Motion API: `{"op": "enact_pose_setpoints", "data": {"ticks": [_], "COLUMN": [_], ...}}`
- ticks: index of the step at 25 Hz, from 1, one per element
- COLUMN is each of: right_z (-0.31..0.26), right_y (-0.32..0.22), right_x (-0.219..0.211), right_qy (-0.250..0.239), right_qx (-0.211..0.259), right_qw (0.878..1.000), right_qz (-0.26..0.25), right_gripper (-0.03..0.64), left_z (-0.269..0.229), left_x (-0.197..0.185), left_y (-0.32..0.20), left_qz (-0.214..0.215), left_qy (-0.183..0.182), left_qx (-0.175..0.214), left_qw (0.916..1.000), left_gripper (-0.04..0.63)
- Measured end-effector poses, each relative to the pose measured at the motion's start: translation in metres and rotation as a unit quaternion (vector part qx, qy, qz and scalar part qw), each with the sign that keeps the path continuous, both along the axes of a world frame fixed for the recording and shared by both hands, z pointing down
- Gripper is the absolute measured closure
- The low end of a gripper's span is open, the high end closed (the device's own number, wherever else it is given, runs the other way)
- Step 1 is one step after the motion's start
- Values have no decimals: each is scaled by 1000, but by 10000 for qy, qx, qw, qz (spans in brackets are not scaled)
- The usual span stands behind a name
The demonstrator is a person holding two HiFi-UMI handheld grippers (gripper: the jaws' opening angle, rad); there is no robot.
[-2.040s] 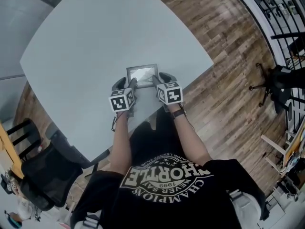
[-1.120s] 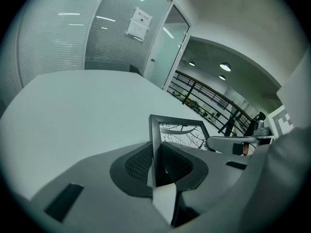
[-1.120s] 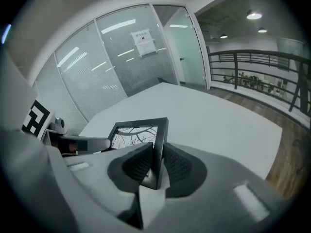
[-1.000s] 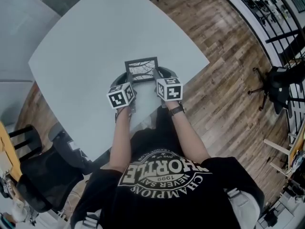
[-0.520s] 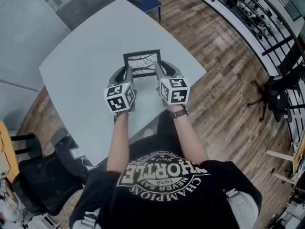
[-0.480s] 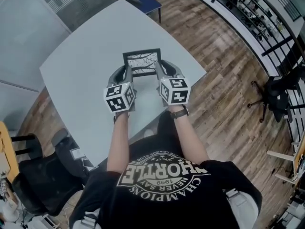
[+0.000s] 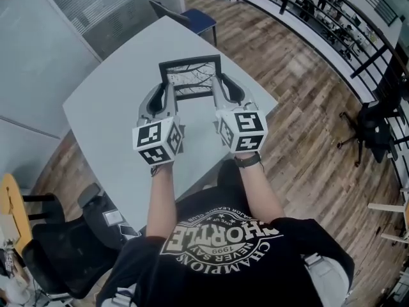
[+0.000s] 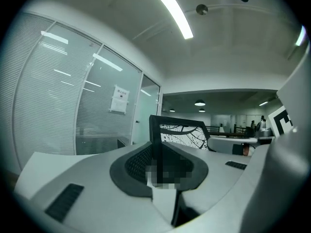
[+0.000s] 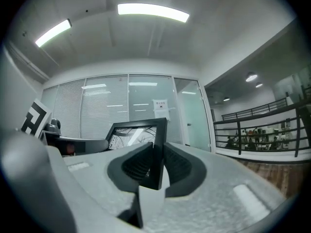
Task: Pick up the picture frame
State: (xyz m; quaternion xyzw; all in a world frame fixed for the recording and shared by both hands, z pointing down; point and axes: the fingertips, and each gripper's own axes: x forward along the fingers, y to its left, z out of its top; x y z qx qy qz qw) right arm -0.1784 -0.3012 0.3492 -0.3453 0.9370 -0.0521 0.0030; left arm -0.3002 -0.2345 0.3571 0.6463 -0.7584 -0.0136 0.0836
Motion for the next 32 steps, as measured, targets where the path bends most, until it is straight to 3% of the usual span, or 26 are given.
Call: {"op": "enact_pose_setpoints", "data": {"ticks": [18,32], "right_z": [-88,-93], "right_y": [41,48], "right_x": [29,33], "right_qy": [-461,-459], "right_qx": [909,910], "right_qw": [9948,9948], "right_qz": [-10,-57], "right_gripper": [551,551], "left_z": [-83,-91], "left_x": [26,31], "left_y": [40,49], "left_qz": [4,-6], "left_qy": [-355,-411], "left_qx": [948,985], "left_qw": [9949,9943], "left_gripper": [528,528]}}
